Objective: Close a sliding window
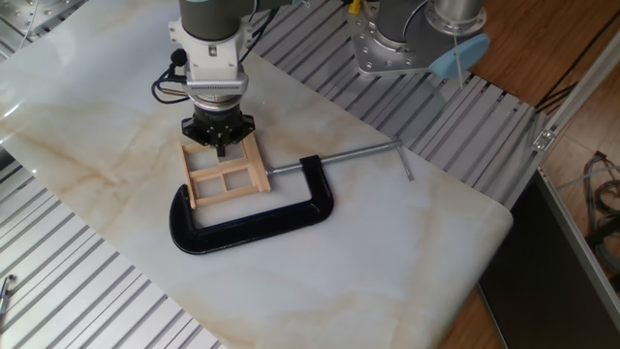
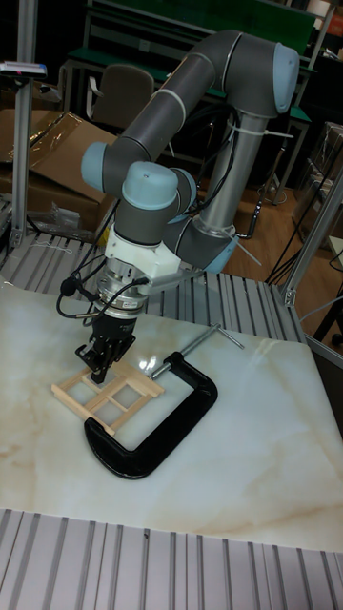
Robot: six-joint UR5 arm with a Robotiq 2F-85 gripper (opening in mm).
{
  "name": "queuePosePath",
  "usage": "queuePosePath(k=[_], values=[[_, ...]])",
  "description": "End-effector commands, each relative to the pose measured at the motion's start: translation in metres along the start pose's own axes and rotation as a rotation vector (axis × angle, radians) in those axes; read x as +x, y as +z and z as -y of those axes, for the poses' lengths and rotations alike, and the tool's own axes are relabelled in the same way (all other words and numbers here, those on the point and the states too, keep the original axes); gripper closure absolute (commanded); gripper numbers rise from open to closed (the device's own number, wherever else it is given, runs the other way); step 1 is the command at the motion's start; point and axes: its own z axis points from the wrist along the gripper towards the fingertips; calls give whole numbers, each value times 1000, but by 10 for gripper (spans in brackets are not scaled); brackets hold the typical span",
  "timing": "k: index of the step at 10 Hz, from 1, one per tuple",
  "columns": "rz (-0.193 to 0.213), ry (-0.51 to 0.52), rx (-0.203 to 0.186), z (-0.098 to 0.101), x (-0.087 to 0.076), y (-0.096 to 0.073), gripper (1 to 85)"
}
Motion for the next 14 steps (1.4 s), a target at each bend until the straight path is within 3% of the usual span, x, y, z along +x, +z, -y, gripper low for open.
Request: queuePosePath(k=[1, 14], values=[[36, -22, -14, -2, -9, 1, 850], [45, -67, -16, 11, -6, 4, 850]])
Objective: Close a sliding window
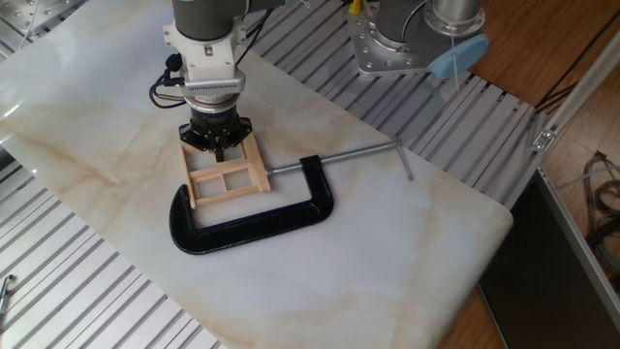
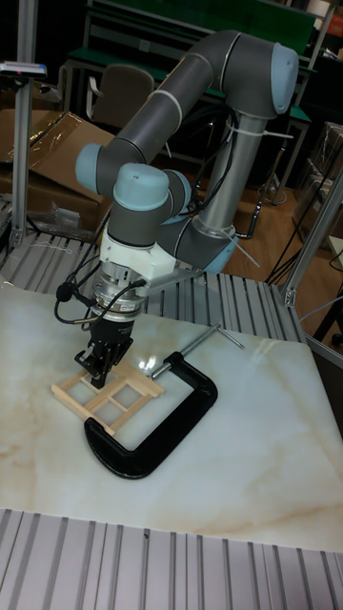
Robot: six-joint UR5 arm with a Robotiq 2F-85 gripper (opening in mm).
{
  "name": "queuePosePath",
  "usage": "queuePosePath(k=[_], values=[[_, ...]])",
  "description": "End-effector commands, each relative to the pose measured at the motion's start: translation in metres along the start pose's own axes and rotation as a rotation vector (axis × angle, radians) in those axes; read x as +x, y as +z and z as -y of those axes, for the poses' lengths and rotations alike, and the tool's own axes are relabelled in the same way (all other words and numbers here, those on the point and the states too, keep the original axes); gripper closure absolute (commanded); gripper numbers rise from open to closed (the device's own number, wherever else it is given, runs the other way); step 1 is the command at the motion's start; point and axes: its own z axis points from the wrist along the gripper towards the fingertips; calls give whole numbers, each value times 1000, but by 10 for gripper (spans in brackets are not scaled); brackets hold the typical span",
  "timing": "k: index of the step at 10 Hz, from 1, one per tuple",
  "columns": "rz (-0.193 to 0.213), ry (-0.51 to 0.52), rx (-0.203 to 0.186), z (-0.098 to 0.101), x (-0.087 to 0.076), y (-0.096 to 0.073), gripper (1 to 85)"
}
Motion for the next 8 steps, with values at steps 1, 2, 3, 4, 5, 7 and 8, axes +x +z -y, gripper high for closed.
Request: queuePosePath(k=[1, 2, 3, 4, 5, 7, 8], values=[[9, 0, -2, 4, -1, -1, 850], [8, 0, -1, 4, -2, -1, 850], [10, 0, -1, 4, -3, -2, 850], [14, -11, 0, 7, -3, -1, 850], [23, -24, -4, 9, -3, 0, 850], [21, -23, -1, 11, -2, 0, 850], [21, -22, 1, 11, -2, 0, 850]])
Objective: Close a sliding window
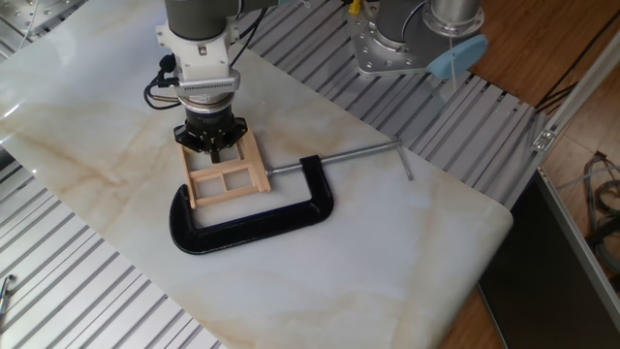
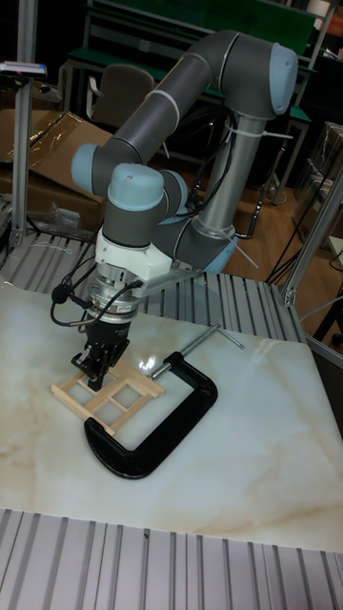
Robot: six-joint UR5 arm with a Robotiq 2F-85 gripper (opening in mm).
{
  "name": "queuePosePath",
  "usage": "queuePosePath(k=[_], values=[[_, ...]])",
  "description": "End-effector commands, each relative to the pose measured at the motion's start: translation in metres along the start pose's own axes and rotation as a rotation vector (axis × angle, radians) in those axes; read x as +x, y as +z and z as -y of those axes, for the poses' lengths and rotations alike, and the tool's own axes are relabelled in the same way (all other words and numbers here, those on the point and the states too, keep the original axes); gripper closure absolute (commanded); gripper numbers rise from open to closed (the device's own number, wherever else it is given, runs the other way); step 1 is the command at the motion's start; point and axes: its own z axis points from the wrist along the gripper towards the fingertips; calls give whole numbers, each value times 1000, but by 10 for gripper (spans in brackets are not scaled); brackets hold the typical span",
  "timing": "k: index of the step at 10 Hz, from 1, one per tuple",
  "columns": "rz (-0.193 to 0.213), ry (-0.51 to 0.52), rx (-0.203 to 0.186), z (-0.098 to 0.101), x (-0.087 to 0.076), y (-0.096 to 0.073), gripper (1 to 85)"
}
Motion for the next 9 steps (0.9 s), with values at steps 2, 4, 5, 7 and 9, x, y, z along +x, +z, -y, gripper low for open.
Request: queuePosePath(k=[2, 4, 5, 7, 9], values=[[10, 4, 11, 7, -4, -3, 850], [19, -5, 16, 11, -7, -1, 850], [22, -8, 20, 12, -8, 1, 850], [27, -6, 18, 12, -8, 0, 850], [5, 10, 12, 8, 0, -6, 850]])
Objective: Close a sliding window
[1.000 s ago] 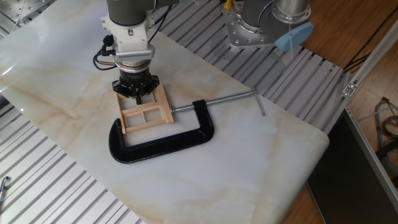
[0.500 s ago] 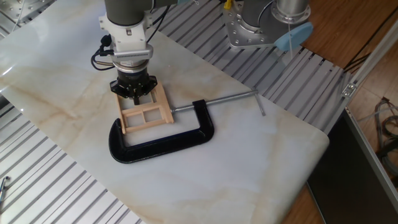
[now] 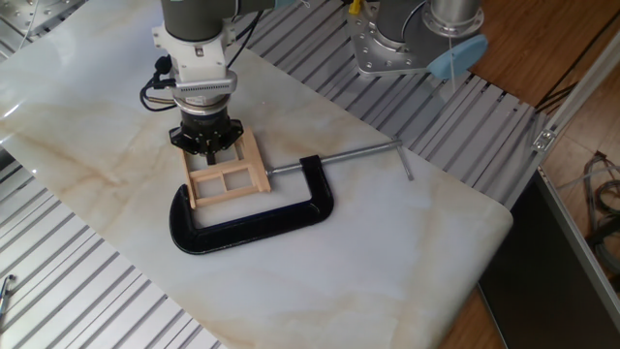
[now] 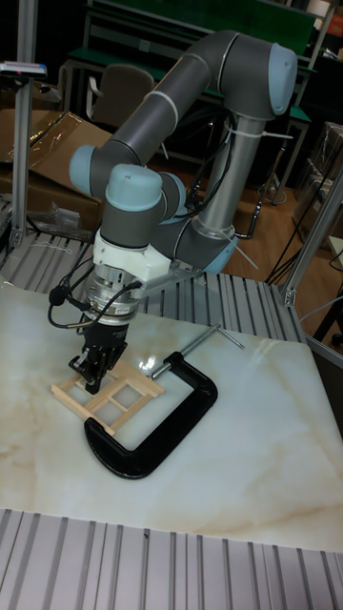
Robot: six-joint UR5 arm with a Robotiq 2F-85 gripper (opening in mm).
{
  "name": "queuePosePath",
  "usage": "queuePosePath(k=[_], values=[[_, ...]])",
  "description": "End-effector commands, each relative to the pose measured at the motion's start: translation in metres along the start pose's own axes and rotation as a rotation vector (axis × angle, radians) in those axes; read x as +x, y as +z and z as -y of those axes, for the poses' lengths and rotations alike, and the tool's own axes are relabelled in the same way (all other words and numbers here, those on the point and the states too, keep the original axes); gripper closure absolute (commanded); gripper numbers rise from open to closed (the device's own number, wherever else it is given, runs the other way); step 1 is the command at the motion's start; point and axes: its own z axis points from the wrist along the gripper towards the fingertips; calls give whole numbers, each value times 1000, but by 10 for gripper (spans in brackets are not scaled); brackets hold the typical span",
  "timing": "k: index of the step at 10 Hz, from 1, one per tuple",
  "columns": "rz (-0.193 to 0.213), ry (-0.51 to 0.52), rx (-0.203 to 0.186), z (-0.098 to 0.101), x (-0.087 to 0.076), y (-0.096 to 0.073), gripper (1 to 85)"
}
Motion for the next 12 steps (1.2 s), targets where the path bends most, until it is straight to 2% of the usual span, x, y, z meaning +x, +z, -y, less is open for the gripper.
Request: queuePosePath(k=[1, 3, 4, 6, 9, 10, 12], values=[[-4, 25, -11, -3, 4, -6, 850], [-21, 62, -21, -10, 4, -7, 850], [-43, 80, -21, -15, 7, -11, 850], [-85, 120, -33, -36, 14, -29, 850], [-111, 142, -51, -64, 18, -42, 850], [-108, 131, -46, -64, 18, -41, 850], [-92, 96, -43, -44, 13, -33, 850]])
